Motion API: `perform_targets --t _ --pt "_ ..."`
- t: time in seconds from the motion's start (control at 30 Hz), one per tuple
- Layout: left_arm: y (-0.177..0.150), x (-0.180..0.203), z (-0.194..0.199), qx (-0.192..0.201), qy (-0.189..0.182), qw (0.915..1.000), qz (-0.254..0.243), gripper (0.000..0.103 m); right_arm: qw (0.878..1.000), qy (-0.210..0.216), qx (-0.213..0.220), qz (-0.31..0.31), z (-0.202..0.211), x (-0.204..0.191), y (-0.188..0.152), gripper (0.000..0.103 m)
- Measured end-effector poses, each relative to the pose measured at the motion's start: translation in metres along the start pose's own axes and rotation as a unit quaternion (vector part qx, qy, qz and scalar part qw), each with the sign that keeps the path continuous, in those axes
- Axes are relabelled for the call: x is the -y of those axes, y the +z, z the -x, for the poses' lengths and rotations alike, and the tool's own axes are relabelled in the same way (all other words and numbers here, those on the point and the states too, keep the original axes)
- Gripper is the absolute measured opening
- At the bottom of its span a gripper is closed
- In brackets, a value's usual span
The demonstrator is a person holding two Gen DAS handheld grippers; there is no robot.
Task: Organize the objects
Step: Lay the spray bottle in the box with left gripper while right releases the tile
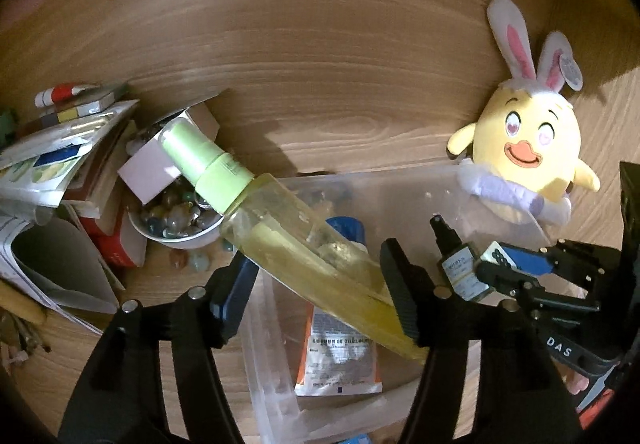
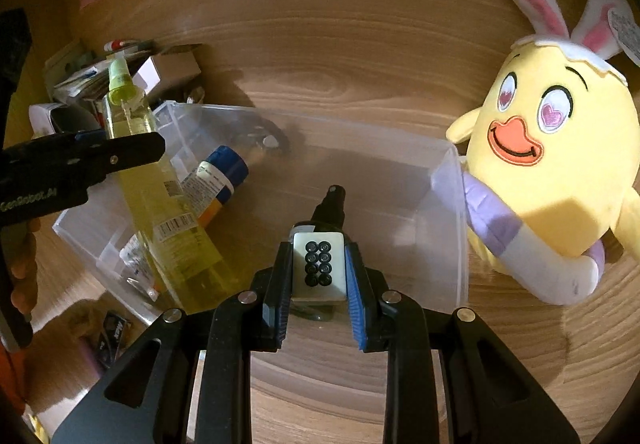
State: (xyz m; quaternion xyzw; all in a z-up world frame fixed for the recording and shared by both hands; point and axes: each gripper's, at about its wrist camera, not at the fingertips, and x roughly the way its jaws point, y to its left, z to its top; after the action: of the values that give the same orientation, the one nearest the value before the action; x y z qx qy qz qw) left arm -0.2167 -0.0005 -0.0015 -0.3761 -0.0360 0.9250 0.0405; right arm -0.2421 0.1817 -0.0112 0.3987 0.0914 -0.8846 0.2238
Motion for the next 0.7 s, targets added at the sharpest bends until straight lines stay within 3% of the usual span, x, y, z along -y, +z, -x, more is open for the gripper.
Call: perform_targets --t 0.17,0.3,0.33,0.5,0.6,0.7 --pt "-0.008 0.011 0.002 -0.01 0.007 0.9995 -0.029 0.069 1.0 -0.004 -0.001 0.003 -0.001 0.0 0.001 0.024" --pt "-0.014 0.016 0.008 -0.018 -0.002 0.999 -0.04 0.069 1.0 -0.011 0.001 0.006 0.003 -0.002 0.0 0.043" --pt "-0.015 0.017 0.009 -0.018 -0.002 0.9989 -0.043 0.07 1.0 -0.011 0.004 0.006 0.004 -0.003 0.001 0.044" --pt "-0.021 0.019 0.029 -0.007 0.0 0.9984 -0.056 0.079 1.0 -0.015 0.017 0.009 0.018 -0.005 0.002 0.045" --pt "-0.025 0.016 0.043 0.0 -0.005 0.9986 -0.054 0.089 0.999 -0.014 0.03 0.011 0.032 -0.007 0.0 0.054" --pt "-0.03 0.015 0.054 0.008 0.004 0.9984 -0.056 0.092 0.999 -0.018 0.045 0.02 0.047 -0.011 -0.006 0.059"
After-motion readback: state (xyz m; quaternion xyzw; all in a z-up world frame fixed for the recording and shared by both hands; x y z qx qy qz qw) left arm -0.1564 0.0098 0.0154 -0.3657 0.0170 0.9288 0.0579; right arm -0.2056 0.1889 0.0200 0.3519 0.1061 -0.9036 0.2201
